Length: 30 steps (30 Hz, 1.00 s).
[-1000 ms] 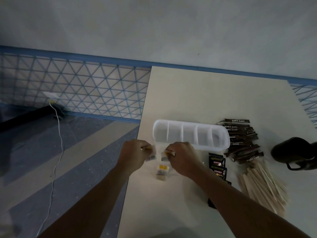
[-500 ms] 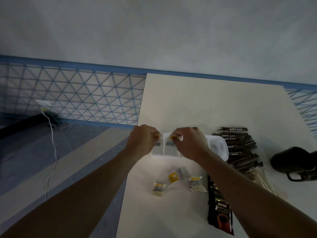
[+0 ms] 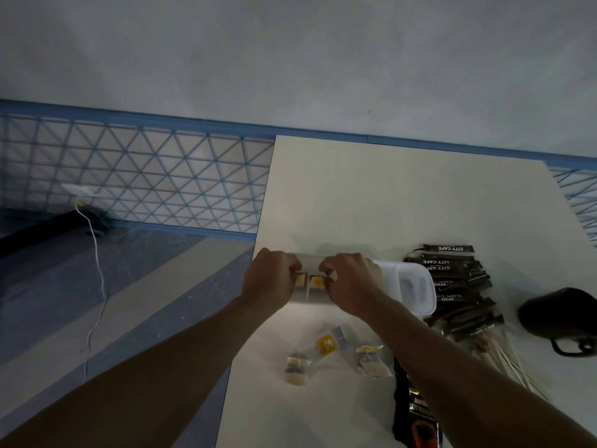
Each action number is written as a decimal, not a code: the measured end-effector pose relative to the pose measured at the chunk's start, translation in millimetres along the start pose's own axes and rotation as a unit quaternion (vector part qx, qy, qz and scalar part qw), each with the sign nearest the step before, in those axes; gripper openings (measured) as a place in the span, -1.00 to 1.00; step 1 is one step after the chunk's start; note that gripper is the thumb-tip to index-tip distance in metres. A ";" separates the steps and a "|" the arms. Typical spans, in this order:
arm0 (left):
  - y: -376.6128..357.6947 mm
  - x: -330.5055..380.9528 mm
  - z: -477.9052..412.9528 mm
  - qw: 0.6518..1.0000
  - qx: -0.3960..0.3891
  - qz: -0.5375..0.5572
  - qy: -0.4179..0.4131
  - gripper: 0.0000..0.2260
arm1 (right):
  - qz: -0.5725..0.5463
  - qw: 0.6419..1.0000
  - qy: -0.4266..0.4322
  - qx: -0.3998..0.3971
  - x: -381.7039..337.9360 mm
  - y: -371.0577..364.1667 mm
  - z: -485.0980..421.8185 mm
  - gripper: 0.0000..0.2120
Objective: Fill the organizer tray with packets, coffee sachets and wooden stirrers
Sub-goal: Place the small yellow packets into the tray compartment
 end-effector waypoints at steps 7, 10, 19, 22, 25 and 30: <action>-2.2 2.7 0.5 1.000 0.022 -0.007 -0.010 -0.80 | 0.002 1.000 0.016 0.010 0.4 1.6 1.2 -0.77; -1.3 4.6 -0.4 0.999 0.038 -0.005 -0.009 -0.79 | 0.007 0.999 0.024 0.031 -1.8 4.1 1.2 -0.77; 0.2 5.7 0.9 0.998 0.057 -0.006 -0.024 -0.72 | -0.001 0.998 0.033 0.056 0.2 6.8 5.0 -0.76; 3.0 4.8 3.5 0.998 0.058 0.004 -0.037 -0.73 | -0.008 0.997 0.029 0.068 1.8 9.6 7.6 -0.74; 9.6 5.9 6.8 0.996 0.068 0.014 -0.053 -0.75 | -0.019 0.996 0.026 0.088 3.8 15.4 11.1 -0.76; 24.4 3.8 20.7 0.990 0.091 0.081 -0.065 -0.80 | -0.031 0.992 0.026 0.119 3.5 27.7 25.5 -0.82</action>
Point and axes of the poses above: each hand's wrist, its own z-axis away from the middle knuckle, its own y-axis out of the back of the hand, x = y × z, the point moved 5 cm from there along -z, towards the middle knuckle, and after that the axes turned 2 degrees about -x, right-handed, at the moved point
